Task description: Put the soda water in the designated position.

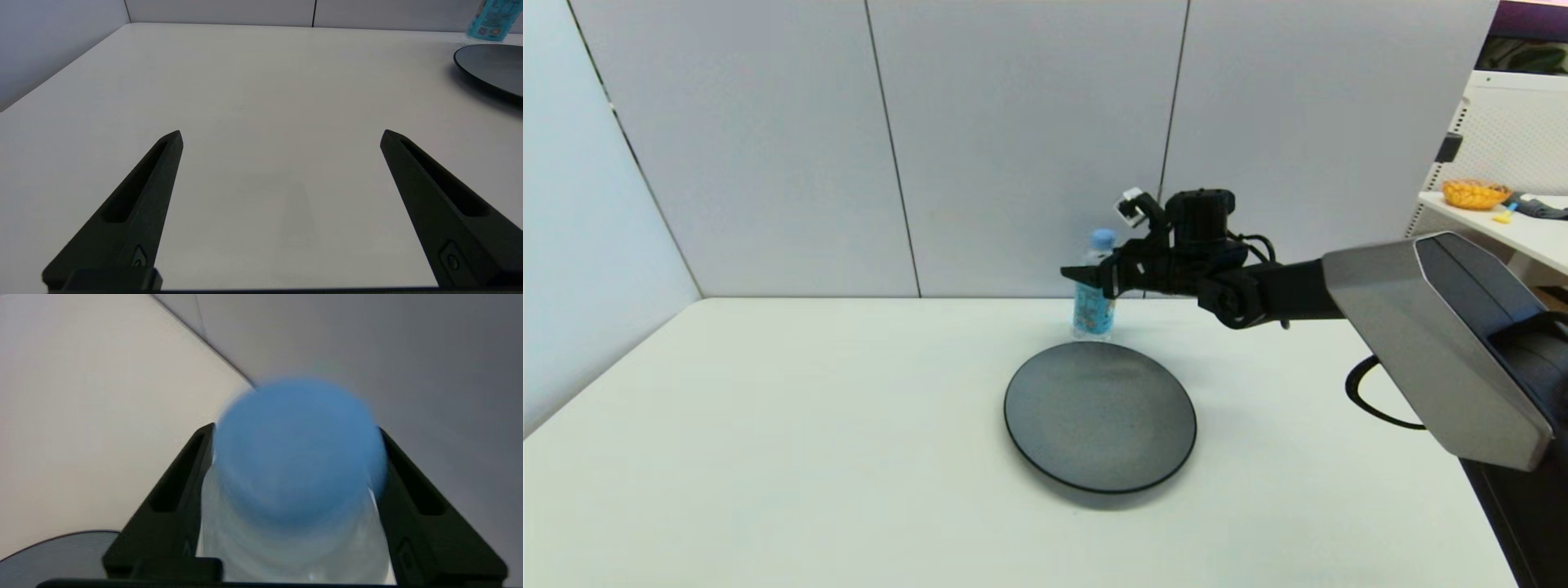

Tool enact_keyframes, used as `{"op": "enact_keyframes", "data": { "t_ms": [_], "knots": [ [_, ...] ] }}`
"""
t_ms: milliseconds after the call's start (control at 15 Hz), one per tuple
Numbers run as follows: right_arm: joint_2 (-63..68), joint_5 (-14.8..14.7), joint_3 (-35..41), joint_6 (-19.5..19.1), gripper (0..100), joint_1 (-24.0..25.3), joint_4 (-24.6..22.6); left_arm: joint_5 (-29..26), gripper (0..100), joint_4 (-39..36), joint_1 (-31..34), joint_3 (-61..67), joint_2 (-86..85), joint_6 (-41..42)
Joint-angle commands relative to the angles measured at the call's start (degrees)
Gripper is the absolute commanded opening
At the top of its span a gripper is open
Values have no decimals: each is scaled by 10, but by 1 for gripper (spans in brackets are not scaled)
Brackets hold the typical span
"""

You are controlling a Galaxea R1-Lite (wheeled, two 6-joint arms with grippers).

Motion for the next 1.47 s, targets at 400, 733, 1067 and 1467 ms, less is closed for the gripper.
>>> {"op": "enact_keyframes", "data": {
  "t_ms": [400,733,1067,1467],
  "knots": [
    [-35,0,13,4,100,-9,11,0,100,0,0,0,0,0],
    [-214,1,204,7,100,-62,29,0,100,0,0,0,0,0],
    [-447,4,451,2,100,-136,32,0,100,0,0,0,0,0],
    [-727,-5,680,5,100,-190,32,0,100,0,0,0,0,0]
  ]
}}
